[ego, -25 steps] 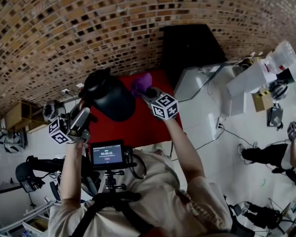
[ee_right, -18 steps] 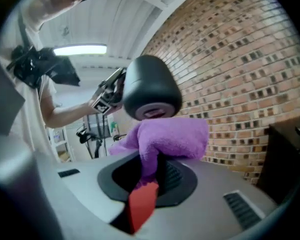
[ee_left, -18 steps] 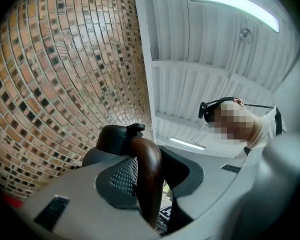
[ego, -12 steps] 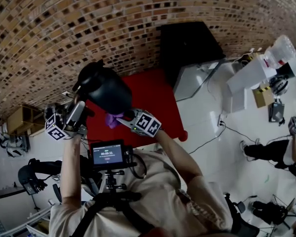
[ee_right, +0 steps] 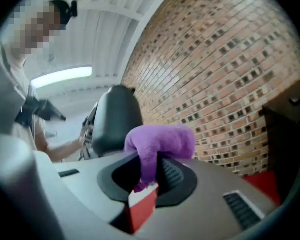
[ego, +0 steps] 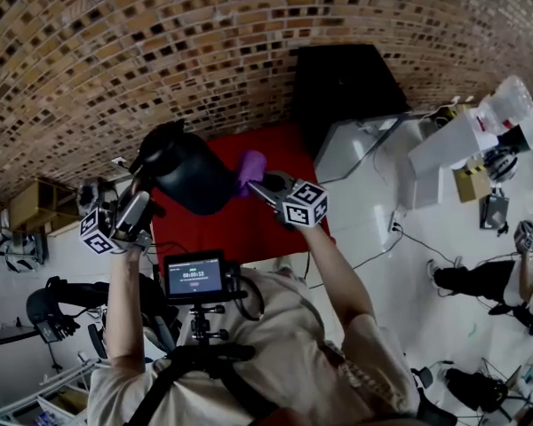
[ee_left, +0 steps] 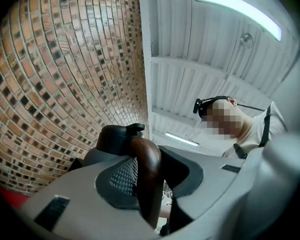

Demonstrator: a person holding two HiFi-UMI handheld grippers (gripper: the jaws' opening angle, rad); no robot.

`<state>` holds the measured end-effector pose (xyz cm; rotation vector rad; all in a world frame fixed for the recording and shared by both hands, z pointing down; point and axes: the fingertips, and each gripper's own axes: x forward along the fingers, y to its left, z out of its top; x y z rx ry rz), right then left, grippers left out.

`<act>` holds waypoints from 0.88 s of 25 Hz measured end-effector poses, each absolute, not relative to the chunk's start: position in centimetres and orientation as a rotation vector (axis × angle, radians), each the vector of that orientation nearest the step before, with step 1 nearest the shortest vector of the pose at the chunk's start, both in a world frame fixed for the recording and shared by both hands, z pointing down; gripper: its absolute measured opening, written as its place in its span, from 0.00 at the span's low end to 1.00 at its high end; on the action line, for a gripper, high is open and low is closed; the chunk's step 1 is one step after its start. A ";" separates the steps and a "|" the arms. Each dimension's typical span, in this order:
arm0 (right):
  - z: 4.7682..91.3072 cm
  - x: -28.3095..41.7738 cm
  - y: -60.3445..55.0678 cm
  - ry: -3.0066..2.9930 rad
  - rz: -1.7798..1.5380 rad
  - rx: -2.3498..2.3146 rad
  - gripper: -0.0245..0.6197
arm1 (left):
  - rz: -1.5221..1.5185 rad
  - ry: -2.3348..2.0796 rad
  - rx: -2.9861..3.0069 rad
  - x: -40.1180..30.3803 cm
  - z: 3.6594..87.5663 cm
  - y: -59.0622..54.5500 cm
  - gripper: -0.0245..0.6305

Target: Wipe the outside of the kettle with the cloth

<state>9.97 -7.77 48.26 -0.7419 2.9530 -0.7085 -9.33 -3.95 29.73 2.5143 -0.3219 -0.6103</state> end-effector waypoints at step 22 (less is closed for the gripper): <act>43.5 3.5 -10.4 2.852 -0.963 -0.579 0.15 | -0.480 -0.377 2.644 -9.8 32.9 -1.1 0.20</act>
